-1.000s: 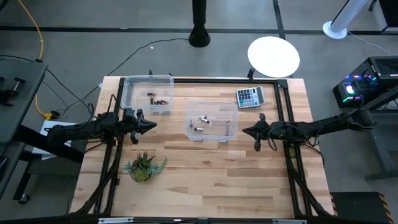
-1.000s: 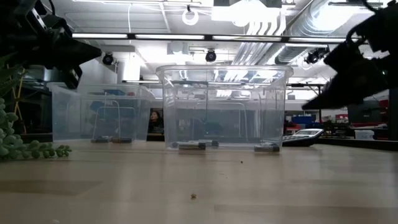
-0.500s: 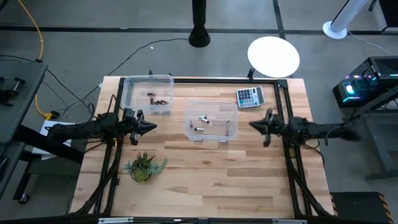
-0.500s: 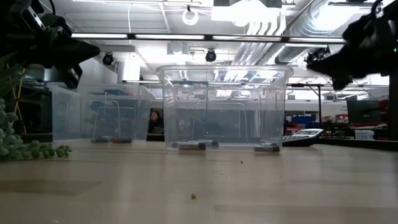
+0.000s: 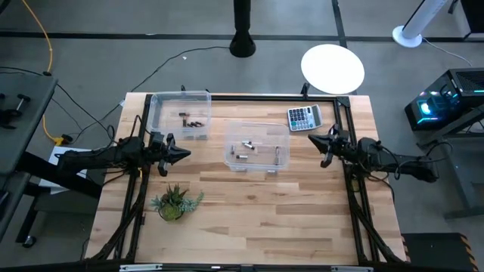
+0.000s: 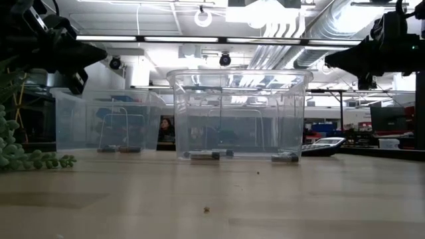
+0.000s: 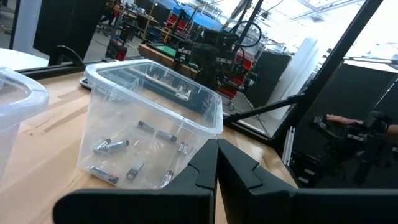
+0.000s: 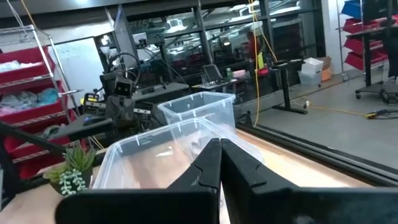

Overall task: Sort batteries
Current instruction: Return to Home Position

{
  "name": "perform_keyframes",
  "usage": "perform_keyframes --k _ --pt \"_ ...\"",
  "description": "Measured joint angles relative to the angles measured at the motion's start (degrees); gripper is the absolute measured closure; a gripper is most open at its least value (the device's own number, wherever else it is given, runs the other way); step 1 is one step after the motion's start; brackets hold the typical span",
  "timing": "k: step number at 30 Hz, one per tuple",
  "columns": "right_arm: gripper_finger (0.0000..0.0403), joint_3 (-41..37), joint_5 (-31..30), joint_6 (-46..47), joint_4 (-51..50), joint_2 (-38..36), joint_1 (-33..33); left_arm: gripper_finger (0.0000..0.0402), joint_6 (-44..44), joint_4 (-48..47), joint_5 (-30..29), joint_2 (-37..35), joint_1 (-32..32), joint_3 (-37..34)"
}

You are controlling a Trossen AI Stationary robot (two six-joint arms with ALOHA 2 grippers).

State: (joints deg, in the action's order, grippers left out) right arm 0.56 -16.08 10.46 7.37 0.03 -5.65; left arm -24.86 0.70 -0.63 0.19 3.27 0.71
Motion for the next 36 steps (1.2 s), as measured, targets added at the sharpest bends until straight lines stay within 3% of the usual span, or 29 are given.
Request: perform_keyframes --k 36 --pt "0.0403 -0.04 -0.02 0.0 -2.44 0.74 0.0 0.0402 0.0 -0.03 -0.02 0.07 0.0 0.0"
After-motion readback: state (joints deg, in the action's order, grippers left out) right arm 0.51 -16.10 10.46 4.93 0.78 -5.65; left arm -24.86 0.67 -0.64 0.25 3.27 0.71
